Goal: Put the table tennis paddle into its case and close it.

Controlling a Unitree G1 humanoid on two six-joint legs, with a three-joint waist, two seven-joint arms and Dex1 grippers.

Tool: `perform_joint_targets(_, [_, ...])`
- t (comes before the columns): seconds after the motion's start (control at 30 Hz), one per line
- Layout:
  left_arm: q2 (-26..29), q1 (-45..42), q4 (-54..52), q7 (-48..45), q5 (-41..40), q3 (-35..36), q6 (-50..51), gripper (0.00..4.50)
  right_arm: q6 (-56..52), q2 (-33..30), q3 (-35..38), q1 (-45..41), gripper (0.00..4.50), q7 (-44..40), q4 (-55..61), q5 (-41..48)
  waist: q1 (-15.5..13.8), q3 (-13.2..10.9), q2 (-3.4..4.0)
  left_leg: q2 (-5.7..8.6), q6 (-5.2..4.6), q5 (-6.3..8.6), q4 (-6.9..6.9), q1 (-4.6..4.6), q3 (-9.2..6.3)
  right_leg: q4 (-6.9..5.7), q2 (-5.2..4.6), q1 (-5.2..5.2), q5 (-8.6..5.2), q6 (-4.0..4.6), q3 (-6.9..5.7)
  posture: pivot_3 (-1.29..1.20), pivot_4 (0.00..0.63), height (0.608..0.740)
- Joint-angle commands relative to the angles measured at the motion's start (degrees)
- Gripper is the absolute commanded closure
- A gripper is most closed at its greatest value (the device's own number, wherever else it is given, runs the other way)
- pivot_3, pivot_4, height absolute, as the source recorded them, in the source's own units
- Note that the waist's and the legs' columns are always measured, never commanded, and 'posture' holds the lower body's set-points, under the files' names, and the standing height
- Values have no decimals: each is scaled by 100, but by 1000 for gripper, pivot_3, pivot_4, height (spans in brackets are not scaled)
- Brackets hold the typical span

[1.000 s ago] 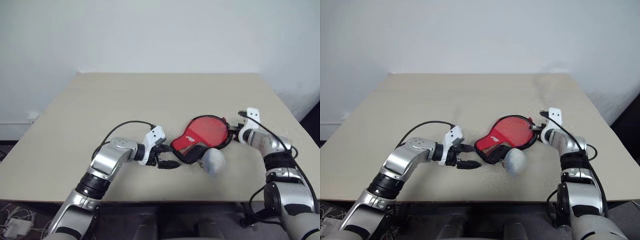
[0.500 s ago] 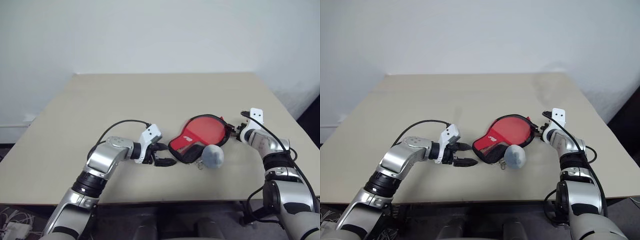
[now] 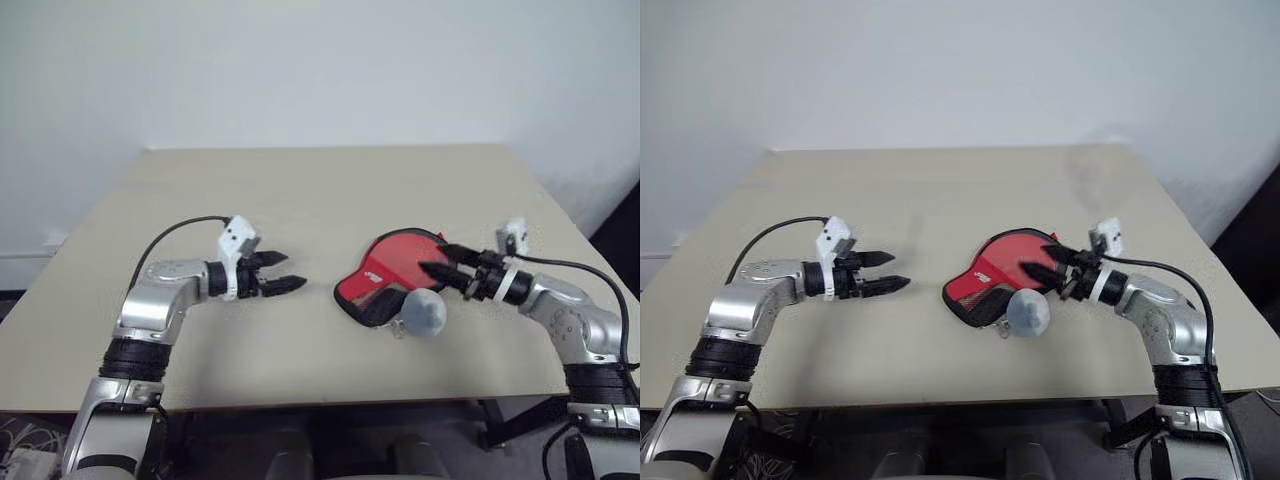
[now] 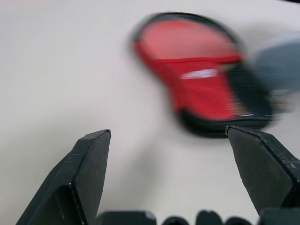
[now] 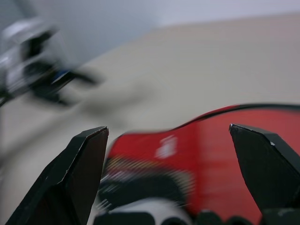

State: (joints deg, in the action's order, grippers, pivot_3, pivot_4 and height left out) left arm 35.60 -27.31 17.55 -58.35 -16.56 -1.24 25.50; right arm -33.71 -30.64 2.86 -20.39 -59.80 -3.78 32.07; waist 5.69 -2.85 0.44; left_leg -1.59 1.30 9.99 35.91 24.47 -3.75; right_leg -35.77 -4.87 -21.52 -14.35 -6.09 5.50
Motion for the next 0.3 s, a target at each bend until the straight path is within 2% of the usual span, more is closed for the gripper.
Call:
perform_joint_targets(0.03, [181, 56, 109, -48, 79, 141, -264, 294, 77, -260, -236, -30, 38, -654, 127, 20, -20, -3, -6, 0, 1, 0, 1, 2, 0, 1, -1, -1, 0, 0, 0, 0, 0, 740])
perform_joint_targets(0.17, [262, 398, -44, 31, 18, 236, -284, 294, 461, -399, -642, 30, 38, -931, -85, -399, -94, -4, -11, 0, 2, 1, 1, 4, 2, 3, -3, -4, 0, 0, -1, 0, 0, 740])
perform_joint_targets(0.3, [211, 653, -254, 148, 13, 215, -244, 294, 628, -230, -607, -144, 38, -861, -329, -444, -150, -5, -12, 0, 4, 0, 1, 2, 3, -2, -3, -14, 1, 2, -2, 0, 0, 740])
